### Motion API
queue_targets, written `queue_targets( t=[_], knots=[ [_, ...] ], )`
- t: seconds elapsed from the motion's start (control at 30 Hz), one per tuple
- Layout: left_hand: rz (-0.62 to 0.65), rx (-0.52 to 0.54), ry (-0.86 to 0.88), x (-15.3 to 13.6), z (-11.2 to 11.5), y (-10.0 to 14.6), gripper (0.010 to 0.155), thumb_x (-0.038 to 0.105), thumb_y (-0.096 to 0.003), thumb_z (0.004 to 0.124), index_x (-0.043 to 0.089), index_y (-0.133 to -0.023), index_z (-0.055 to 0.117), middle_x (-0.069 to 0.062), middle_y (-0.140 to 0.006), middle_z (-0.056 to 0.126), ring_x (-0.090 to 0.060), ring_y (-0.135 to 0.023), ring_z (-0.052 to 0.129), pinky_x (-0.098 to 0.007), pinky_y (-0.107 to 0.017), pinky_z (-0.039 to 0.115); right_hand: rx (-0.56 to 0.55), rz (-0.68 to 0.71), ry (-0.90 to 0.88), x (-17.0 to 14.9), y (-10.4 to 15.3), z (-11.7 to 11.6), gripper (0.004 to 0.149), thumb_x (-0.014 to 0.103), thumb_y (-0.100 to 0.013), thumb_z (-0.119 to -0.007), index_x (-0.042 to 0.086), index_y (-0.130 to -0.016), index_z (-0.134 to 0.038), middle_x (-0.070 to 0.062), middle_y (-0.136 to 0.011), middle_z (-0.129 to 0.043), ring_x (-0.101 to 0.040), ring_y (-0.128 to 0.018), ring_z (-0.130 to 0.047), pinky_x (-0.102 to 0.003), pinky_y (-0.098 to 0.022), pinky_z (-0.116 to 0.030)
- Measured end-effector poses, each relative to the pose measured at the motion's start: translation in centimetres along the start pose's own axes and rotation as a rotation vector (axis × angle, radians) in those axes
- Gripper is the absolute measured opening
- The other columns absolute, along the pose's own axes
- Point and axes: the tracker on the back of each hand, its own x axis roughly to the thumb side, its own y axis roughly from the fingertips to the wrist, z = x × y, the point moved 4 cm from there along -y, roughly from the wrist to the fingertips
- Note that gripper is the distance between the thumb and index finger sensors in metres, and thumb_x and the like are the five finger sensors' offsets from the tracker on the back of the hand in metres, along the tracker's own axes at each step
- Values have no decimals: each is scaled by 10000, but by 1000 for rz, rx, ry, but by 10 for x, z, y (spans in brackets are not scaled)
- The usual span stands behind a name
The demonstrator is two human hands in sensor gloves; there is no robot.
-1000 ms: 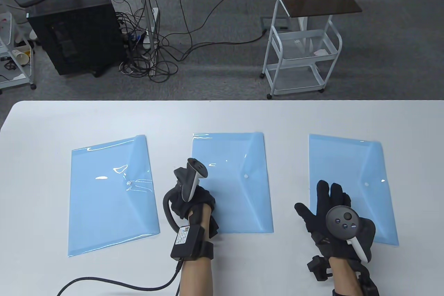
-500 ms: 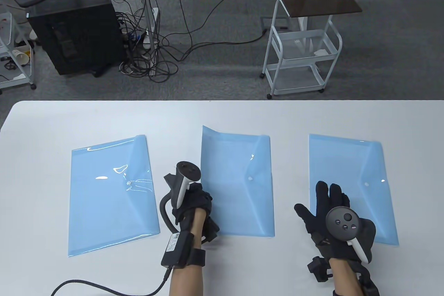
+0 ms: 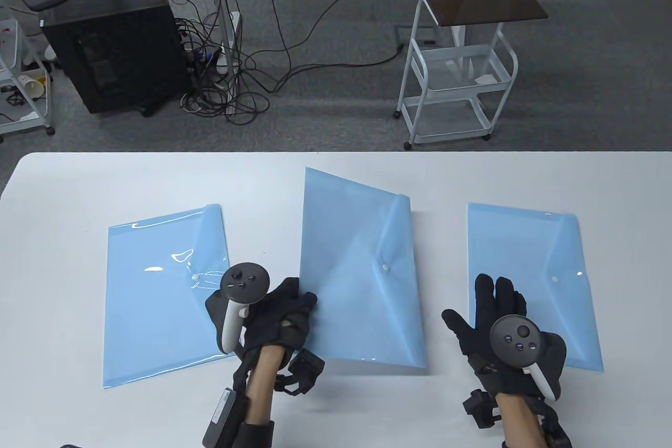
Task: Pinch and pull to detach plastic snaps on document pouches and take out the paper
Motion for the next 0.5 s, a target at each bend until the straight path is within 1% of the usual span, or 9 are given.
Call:
queue_targets(
  t=[0.1, 0.2, 0.33, 0.5],
  knots=[
    [13, -16, -13, -12, 4, 16, 419, 284, -542, 777, 132, -930, 728, -101, -730, 990, -164, -386, 1122, -230, -257, 1007, 0, 5, 2, 1, 1, 0, 905, 617, -558, -678, 57, -1172, -321, -425, -1194, -274, -739, -965, -331, -871, -560, -404],
    [7, -49, -16, -26, 10, 24, 426, 279, -545, 770, 122, -937, 716, -105, -740, 983, -170, -399, 1124, -233, -264, 1009, 6, 2, 11, 2, 1, -2, 908, 617, -558, -677, 55, -1173, -318, -426, -1194, -273, -739, -964, -330, -871, -561, -403],
    [-31, -87, 26, -46, 17, 23, 431, 271, -545, 767, 110, -940, 710, -115, -748, 979, -188, -418, 1130, -246, -275, 1017, 17, 1, 19, 4, 2, -6, 908, 616, -558, -678, 53, -1172, -318, -427, -1193, -273, -740, -964, -331, -872, -559, -403],
    [-79, -96, 18, -61, 24, 17, 438, 272, -546, 764, 98, -942, 699, -112, -763, 971, -204, -450, 1131, -264, -298, 1019, 30, 8, 40, 7, 2, -10, 906, 615, -558, -679, 50, -1171, -323, -427, -1193, -276, -742, -962, -334, -872, -558, -404]
  ],
)
